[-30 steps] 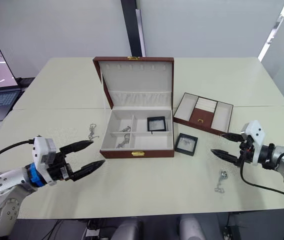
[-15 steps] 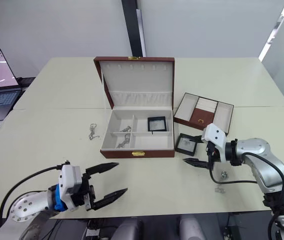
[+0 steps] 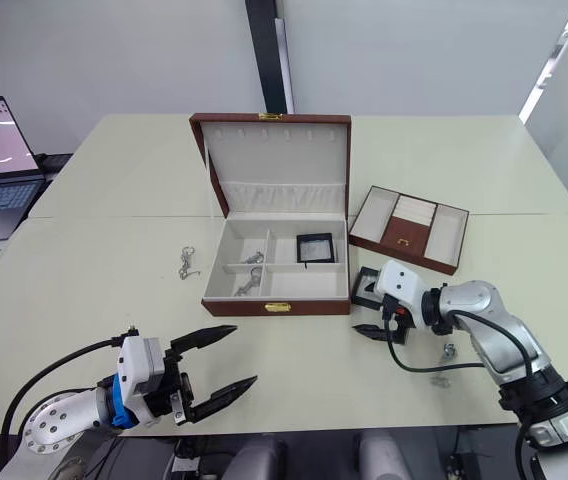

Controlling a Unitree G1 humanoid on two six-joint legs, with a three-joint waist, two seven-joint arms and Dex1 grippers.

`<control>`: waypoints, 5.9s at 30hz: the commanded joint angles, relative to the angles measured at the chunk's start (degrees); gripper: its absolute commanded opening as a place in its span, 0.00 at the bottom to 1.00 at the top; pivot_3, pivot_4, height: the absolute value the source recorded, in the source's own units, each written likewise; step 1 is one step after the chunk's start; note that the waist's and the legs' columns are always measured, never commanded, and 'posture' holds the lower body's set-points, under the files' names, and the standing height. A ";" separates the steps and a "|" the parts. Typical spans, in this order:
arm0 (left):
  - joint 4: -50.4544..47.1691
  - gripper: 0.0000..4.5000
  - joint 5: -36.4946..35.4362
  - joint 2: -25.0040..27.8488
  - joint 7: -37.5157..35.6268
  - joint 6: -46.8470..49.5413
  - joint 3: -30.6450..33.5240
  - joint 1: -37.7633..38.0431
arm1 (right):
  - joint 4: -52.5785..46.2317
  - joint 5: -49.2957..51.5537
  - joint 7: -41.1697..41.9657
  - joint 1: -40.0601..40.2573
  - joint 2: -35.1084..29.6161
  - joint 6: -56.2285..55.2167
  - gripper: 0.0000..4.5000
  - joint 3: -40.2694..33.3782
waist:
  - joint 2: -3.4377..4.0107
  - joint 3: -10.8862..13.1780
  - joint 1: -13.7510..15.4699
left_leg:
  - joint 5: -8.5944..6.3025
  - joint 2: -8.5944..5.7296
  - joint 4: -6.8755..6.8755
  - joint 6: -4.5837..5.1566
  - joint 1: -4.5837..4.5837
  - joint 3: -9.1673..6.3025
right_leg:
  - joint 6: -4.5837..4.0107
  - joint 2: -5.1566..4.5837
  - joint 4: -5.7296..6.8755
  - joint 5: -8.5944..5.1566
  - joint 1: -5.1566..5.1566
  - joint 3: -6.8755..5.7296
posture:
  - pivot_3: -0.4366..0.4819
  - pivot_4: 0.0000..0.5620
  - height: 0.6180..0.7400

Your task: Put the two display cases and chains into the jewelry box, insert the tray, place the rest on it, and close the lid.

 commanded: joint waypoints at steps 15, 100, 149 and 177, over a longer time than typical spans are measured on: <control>1.93 1.00 0.65 -0.40 0.79 -2.38 -0.54 -1.91 | -0.13 -0.18 -0.87 -0.57 0.88 -0.69 0.10 -1.93 | 0.00 0.00 0.00 | 0.00 0.00 0.00 0.00 0.00 0.00 | 0.00 0.00 0.00 0.00 0.00 0.00 | 0.48 0.27 1.00; 1.77 1.00 -1.90 -8.01 14.83 -0.91 7.43 3.75 | 24.21 5.45 18.76 -33.76 14.82 7.74 1.00 0.99 | 0.01 0.00 -0.06 | 0.00 -0.01 -0.02 0.00 -0.06 -0.03 | -0.01 -0.04 0.01 0.00 -0.13 -0.03 | 0.48 0.27 1.00; 37.53 1.00 -1.12 11.84 6.03 5.60 23.91 -14.93 | 18.35 12.67 -2.17 13.42 -3.59 -9.26 1.00 -34.56 | 0.01 0.00 -0.13 | 0.00 0.00 -0.04 0.00 -0.02 0.05 | 0.00 -0.03 0.04 0.00 -0.08 0.04 | 0.48 0.27 1.00; 26.22 1.00 -4.12 9.89 2.91 8.24 20.31 -13.89 | 16.93 15.22 4.32 9.82 -7.06 -7.02 1.00 -33.44 | 0.01 0.00 -0.09 | 0.00 0.00 -0.02 0.00 -0.02 0.06 | 0.00 -0.05 0.05 0.00 -0.06 0.04 | 0.48 0.27 1.00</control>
